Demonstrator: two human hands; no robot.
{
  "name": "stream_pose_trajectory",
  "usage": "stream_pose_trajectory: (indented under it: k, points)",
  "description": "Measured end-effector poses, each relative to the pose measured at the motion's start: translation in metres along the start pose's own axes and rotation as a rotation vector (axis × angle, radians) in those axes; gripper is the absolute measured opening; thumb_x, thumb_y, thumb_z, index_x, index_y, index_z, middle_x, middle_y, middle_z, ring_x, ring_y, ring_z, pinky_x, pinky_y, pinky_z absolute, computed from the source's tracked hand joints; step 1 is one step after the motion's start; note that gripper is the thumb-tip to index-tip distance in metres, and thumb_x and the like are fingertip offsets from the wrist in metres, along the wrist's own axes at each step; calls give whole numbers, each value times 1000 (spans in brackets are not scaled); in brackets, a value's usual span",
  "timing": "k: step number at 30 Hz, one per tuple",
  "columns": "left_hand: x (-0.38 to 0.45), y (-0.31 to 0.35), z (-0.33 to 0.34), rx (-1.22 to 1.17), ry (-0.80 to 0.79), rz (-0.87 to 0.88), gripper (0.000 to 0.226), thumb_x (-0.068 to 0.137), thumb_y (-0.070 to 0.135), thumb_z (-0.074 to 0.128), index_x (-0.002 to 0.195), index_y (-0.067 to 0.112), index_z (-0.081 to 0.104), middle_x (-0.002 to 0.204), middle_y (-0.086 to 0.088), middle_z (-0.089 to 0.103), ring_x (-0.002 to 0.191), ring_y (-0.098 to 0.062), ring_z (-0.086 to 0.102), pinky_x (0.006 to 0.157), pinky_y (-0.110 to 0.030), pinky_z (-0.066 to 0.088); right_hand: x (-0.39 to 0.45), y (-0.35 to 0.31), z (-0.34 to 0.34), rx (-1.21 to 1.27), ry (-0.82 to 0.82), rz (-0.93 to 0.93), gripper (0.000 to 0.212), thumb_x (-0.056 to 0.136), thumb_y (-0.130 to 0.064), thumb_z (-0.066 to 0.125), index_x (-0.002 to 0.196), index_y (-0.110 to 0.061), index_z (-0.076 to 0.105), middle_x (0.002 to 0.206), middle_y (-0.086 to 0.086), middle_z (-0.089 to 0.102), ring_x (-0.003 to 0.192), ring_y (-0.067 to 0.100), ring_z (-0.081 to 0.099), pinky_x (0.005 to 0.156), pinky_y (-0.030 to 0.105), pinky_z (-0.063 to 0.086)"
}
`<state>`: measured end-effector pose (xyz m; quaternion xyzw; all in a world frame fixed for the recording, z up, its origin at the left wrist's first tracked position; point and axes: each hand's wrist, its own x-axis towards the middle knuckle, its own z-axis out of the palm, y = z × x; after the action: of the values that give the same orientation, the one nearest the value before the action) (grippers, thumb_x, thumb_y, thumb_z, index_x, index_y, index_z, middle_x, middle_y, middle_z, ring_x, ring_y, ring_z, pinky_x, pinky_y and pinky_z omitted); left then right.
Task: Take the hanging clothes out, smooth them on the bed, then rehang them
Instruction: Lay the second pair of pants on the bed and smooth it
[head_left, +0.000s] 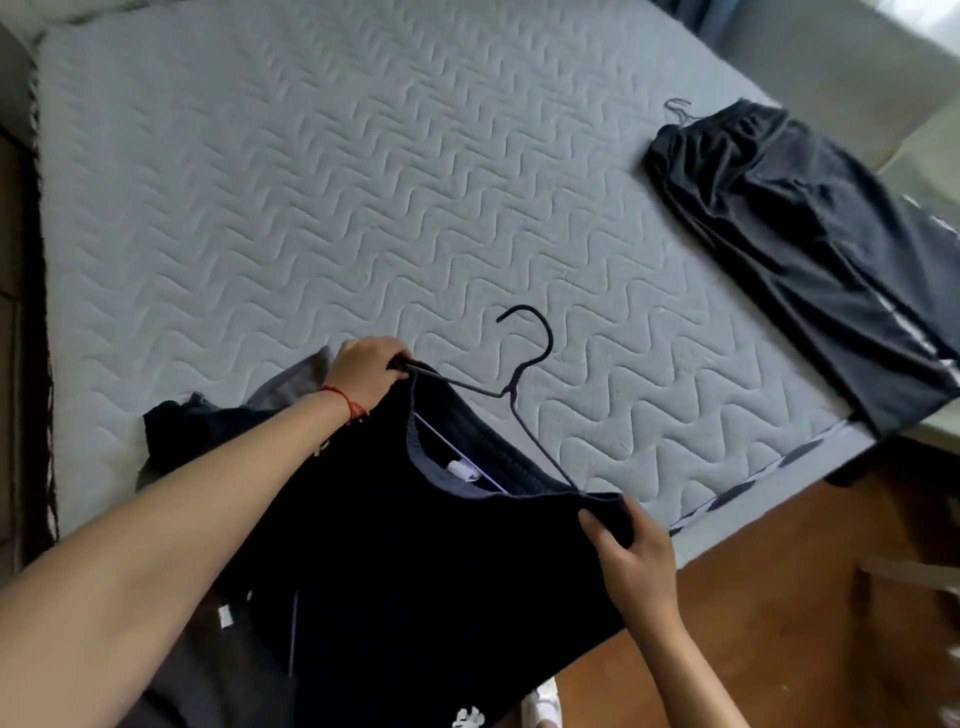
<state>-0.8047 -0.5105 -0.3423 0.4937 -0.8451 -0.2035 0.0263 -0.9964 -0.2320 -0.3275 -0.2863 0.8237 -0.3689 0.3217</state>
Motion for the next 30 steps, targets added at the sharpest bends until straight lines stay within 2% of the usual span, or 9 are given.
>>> stream_pose_trajectory:
  k: [6, 11, 13, 16, 18, 22, 26, 28, 30]
  points:
    - [-10, 90, -64, -201, 89, 115, 22, 77, 9, 69, 96, -2, 67, 99, -21, 69, 98, -32, 62, 83, -32, 43, 8, -30, -112, -60, 175, -132, 11, 80, -25, 69, 87, -17, 65, 83, 0, 70, 85, 24, 64, 76, 42, 49]
    - [-33, 173, -90, -337, 196, 118, 21, 74, 10, 72, 93, 0, 69, 94, -18, 71, 90, -20, 63, 69, -15, 33, 30, -40, -210, -120, 279, -232, 17, 78, -25, 71, 92, -16, 65, 84, 1, 68, 87, 26, 63, 78, 38, 47]
    - [-42, 209, -96, -393, 260, 113, 21, 73, 10, 73, 92, 1, 70, 94, -17, 72, 87, -14, 59, 70, -13, 34, 40, -39, -249, -98, 289, -262, 19, 78, -23, 72, 93, -16, 64, 84, 3, 68, 85, 25, 63, 76, 35, 45]
    - [-53, 264, -98, -430, 342, 129, 22, 73, 11, 74, 93, 2, 71, 95, -16, 73, 90, -15, 62, 75, -12, 39, 53, -35, -310, -75, 256, -304, 15, 78, -21, 72, 89, -18, 63, 78, -2, 65, 82, 20, 60, 72, 29, 40]
    - [-55, 301, -97, -446, 378, 149, 22, 73, 11, 74, 92, 2, 71, 95, -15, 73, 89, -14, 62, 73, -4, 39, 62, -31, -348, -81, 246, -335, 15, 77, -19, 73, 87, -18, 63, 74, -4, 63, 80, 18, 58, 71, 26, 37]
    - [-57, 365, -94, -448, 397, 171, 23, 72, 10, 75, 92, 0, 71, 94, -15, 73, 88, -15, 62, 70, 0, 37, 83, -19, -411, -75, 262, -332, 20, 74, -18, 75, 92, -16, 66, 80, 0, 66, 82, 20, 60, 73, 27, 42]
    - [-49, 402, -102, -467, 447, 169, 23, 69, 10, 77, 89, 1, 72, 91, -14, 73, 84, -16, 64, 69, 5, 37, 102, -30, -455, -19, 267, -380, 19, 74, -17, 75, 87, -24, 65, 74, -16, 62, 79, 12, 59, 65, 4, 40]
    - [-40, 416, -107, -479, 463, 158, 23, 68, 10, 78, 89, 2, 72, 90, -13, 73, 82, -16, 63, 67, 6, 38, 113, -41, -471, -22, 281, -392, 20, 74, -16, 75, 91, -21, 67, 75, -14, 62, 81, 11, 57, 67, 7, 38]
    - [-28, 426, -108, -487, 479, 147, 24, 68, 11, 78, 89, 2, 72, 90, -13, 73, 80, -14, 62, 66, 6, 38, 126, -50, -480, -20, 283, -389, 23, 74, -17, 75, 96, -18, 68, 80, -7, 64, 83, 12, 58, 74, 19, 38]
